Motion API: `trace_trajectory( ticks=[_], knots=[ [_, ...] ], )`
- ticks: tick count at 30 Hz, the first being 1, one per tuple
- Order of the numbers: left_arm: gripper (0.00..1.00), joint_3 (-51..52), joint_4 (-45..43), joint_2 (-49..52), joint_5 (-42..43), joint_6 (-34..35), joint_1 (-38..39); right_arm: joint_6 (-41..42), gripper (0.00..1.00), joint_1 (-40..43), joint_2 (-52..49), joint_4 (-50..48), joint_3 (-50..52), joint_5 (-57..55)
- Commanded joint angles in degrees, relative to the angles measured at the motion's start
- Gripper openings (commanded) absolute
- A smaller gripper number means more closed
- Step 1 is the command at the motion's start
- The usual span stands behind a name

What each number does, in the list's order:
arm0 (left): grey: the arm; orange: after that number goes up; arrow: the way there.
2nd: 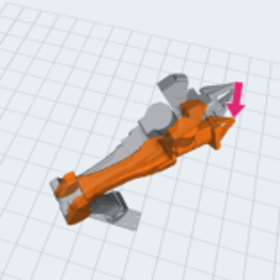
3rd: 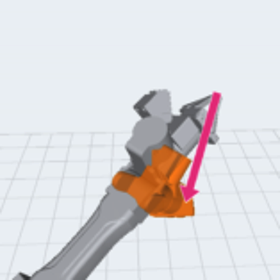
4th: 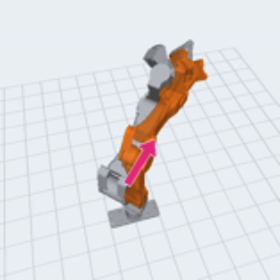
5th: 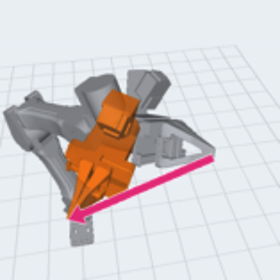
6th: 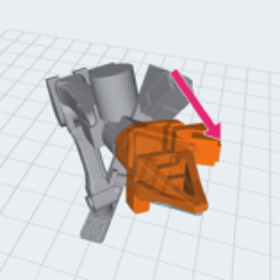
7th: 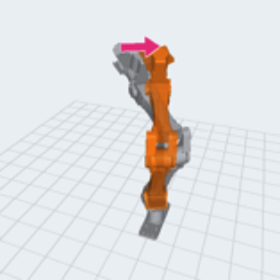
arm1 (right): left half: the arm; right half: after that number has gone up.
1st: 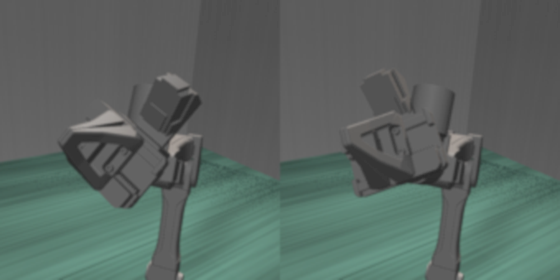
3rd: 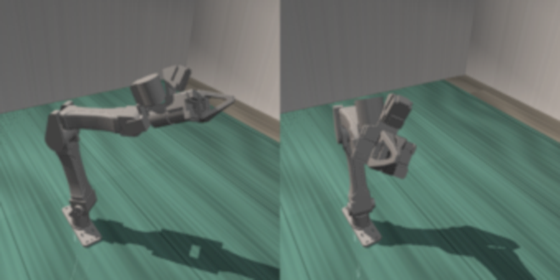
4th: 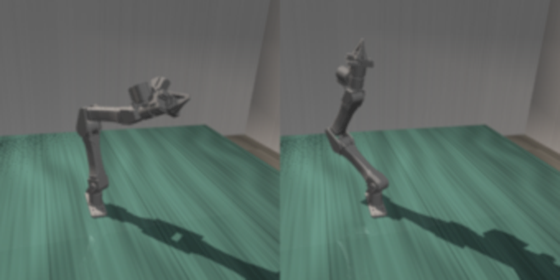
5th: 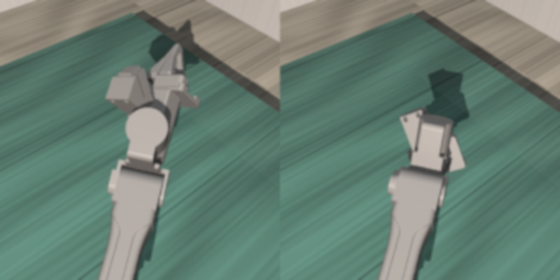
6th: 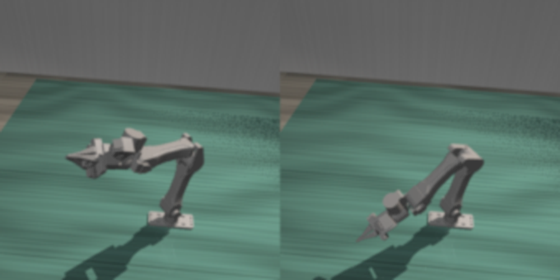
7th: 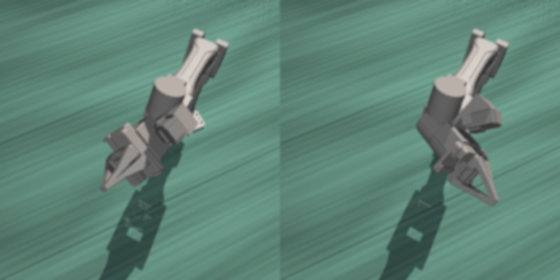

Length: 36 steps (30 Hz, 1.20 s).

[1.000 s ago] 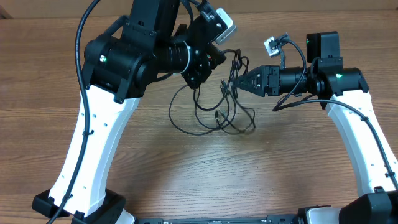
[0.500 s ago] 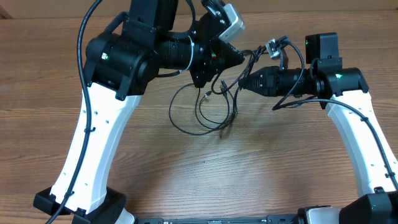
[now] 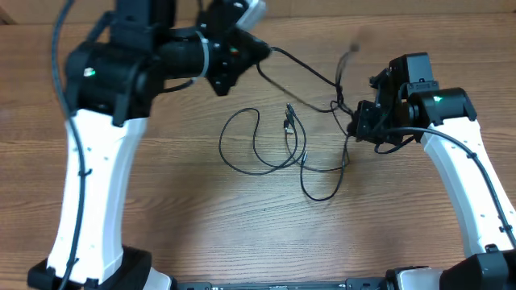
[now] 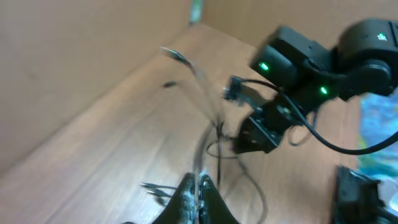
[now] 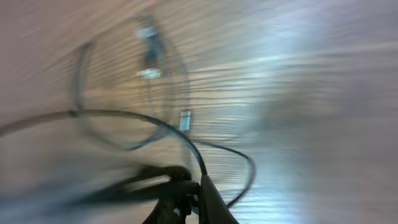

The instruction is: Untangle cables

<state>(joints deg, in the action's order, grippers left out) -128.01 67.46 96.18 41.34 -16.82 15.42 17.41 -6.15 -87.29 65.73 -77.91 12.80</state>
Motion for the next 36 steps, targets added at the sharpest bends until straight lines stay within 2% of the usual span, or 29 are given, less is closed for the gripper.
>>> trace_trajectory(
  ticks=[1, 10, 11, 12, 14, 15, 17, 19, 22, 24, 25, 26, 28, 32, 36],
  knots=[
    [0.04, -1.22, -0.66, -6.29, 0.20, 0.61, -3.37, 8.68, 0.04, 0.68, 0.48, 0.66, -0.81, -13.44],
    [0.04, -1.22, -0.44, -9.35, 0.02, 1.46, -8.31, 10.54, 0.04, 0.66, 0.48, 0.52, -0.81, -12.37],
    [0.04, -1.22, -0.33, -9.33, 0.02, 1.70, -8.35, 8.41, 0.04, 0.66, 0.48, 0.04, -0.81, -9.35],
    [0.04, -1.18, 0.31, -9.14, 0.07, 1.68, -8.33, -0.79, 0.04, 0.66, 0.48, -1.75, -0.81, 0.98],
    [0.04, -1.16, 0.85, -8.83, 0.07, 1.66, -8.33, -10.86, 0.04, 0.66, 0.48, -3.50, -0.81, 15.45],
    [0.04, -1.16, 0.96, -8.68, 0.07, 1.66, -8.33, -14.64, 0.04, 0.66, 0.48, -4.15, -0.81, 22.45],
    [0.04, -1.16, 1.64, -8.04, 0.07, 1.66, -8.33, -17.42, 0.04, 0.66, 0.48, -6.08, -0.83, 29.57],
    [0.05, -1.16, 2.43, -7.67, 0.02, 1.66, -8.33, -14.21, 0.04, 0.70, 0.48, -6.51, -0.83, 25.03],
    [0.08, -1.14, 3.67, -6.97, -0.04, 1.62, -8.31, -2.86, 0.10, 0.79, 0.48, -4.79, -0.81, 7.21],
    [0.17, -1.14, 4.46, -6.19, -0.02, 1.55, -8.26, 4.59, 0.18, 0.79, 0.48, -1.92, -0.81, -2.93],
    [0.24, -1.14, 4.79, -5.66, -0.02, 1.57, -8.24, 7.13, 0.27, 0.79, 0.48, -0.61, -0.81, -6.03],
    [0.30, -1.14, 5.16, -5.01, -0.02, 1.60, -8.13, 8.61, 0.31, 0.79, 0.48, 0.48, -0.81, -8.00],
    [0.38, -1.14, 5.68, -3.54, 0.00, 1.60, -7.45, 10.19, 0.33, 0.79, 0.48, 1.86, -0.81, -9.81],
    [0.45, -1.14, 6.05, 0.39, -0.74, 1.55, -4.59, 11.15, 0.34, 1.16, 0.50, 2.78, -0.83, -10.36],
    [0.50, -1.14, 6.25, 4.28, -7.41, 1.60, -0.20, 11.78, 0.37, 4.20, 0.72, 4.42, -0.87, -10.38]
  ],
)
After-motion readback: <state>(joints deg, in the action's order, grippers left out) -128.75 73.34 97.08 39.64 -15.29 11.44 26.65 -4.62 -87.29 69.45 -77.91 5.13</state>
